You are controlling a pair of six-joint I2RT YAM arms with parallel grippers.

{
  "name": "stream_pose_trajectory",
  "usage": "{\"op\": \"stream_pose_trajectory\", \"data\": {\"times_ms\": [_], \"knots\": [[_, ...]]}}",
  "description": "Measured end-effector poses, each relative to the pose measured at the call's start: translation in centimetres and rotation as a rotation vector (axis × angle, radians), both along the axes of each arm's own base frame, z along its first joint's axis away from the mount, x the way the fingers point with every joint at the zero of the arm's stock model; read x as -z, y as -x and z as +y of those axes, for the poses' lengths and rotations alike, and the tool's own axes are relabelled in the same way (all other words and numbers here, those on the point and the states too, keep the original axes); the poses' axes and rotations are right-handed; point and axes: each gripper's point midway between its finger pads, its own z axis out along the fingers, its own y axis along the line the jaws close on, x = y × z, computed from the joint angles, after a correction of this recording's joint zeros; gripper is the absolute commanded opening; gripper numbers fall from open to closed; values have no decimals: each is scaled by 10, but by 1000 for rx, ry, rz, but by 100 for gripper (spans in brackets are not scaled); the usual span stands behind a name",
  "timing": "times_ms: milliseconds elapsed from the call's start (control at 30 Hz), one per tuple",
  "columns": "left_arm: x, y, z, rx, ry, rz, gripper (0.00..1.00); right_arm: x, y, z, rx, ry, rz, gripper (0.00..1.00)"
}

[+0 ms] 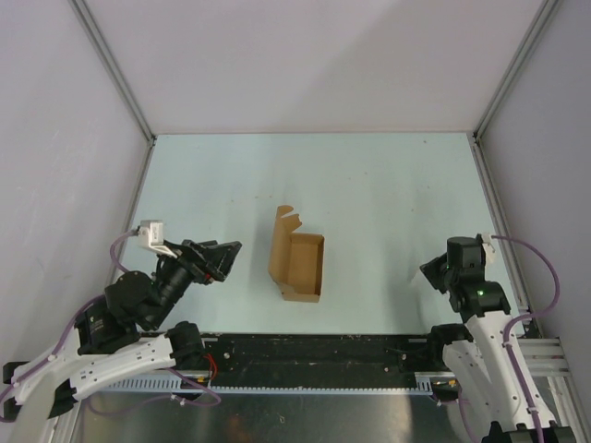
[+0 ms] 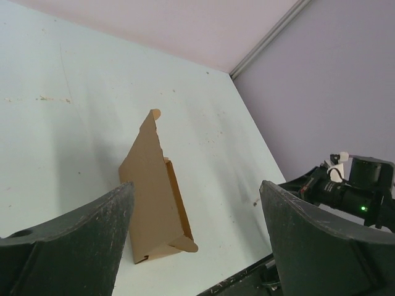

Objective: Fold the paper box

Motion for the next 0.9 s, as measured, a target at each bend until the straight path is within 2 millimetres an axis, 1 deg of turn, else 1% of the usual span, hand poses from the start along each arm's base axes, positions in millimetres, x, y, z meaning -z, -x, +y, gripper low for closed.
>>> {"op": "stream_pose_trajectory", "data": {"times_ms": [67,167,267,333,433,500,533,567,633,700,767,900], "knots": [[0,0,0,-1,0,0,88,-11,-3,9,-50,-10,-21,0],[1,0,-1,-1,-3,2,88,-30,-11,28,-137,-42,-62,0],[4,-2,-4,-1,-17,10,89,-44,-19,56,-253,-69,-75,0],[6,-3,-6,-1,-31,16,89,-53,-22,82,-353,-70,-76,0],[9,-4,-9,-1,-46,24,89,-64,-24,127,-510,-55,-75,0],[10,-5,-10,0,-48,24,89,-76,-26,159,-598,-52,-93,0],[10,-5,-10,-1,-48,25,89,-80,-27,169,-623,-52,-104,0],[10,-5,-10,0,-48,24,89,-87,-30,183,-655,-55,-125,0],[10,-4,-10,0,-48,24,89,-96,-37,201,-690,-65,-156,0],[10,-4,-9,-1,-45,23,89,-101,-41,217,-722,-76,-181,0],[11,-4,-8,-1,-44,22,89,-103,-45,229,-746,-88,-194,0],[12,-4,-8,-1,-45,22,89,-96,-53,255,-795,-103,-187,0]]}}
